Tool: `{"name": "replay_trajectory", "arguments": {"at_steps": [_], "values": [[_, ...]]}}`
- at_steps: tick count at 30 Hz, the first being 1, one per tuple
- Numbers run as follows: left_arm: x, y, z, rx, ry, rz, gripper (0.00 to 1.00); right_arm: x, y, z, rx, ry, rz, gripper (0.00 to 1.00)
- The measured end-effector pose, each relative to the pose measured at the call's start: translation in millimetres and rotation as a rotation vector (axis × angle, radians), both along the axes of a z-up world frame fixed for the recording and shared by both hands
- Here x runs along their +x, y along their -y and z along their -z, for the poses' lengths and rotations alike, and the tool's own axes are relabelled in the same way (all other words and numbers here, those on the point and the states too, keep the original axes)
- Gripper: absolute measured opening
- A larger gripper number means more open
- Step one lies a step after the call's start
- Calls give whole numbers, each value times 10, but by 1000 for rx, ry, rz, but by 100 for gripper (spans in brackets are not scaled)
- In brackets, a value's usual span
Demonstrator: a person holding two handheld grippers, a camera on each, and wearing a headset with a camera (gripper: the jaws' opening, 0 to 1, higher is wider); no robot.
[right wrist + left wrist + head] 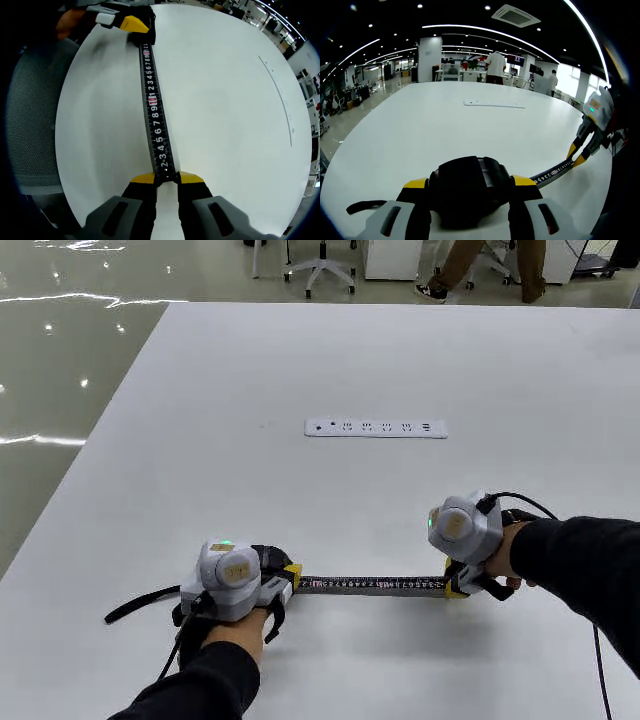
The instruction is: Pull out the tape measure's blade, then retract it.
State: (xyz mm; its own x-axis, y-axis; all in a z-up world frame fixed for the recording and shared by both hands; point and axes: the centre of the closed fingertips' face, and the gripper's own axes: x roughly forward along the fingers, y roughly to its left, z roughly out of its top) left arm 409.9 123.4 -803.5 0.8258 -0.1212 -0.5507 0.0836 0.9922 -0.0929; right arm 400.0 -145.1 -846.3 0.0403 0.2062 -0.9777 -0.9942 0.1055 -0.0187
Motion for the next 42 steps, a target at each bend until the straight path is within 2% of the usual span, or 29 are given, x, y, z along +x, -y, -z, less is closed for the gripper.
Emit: {"name": "replay_trajectory", "arguments": {"at_steps": [17, 20, 21, 26, 31, 42], "values": [[-49, 28, 19, -28, -22, 2, 59, -18, 11, -19, 66, 20, 19, 10], [-52, 24, 18, -28, -24, 0, 59, -10, -2, -13, 59, 17, 31, 10], [-55, 26, 19, -28, -25, 1, 59, -5, 4, -10, 56, 9, 57, 10], [-57, 24, 22, -31, -31, 2, 59, -1, -15, -9, 34, 8, 44, 8], [-63, 25, 24, -38, -35, 3, 59, -3, -33, -17, 47, 11, 17, 8], [-45, 24, 33, -42, -34, 4, 59, -8, -93, -32, 15, -9, 21, 9]]}}
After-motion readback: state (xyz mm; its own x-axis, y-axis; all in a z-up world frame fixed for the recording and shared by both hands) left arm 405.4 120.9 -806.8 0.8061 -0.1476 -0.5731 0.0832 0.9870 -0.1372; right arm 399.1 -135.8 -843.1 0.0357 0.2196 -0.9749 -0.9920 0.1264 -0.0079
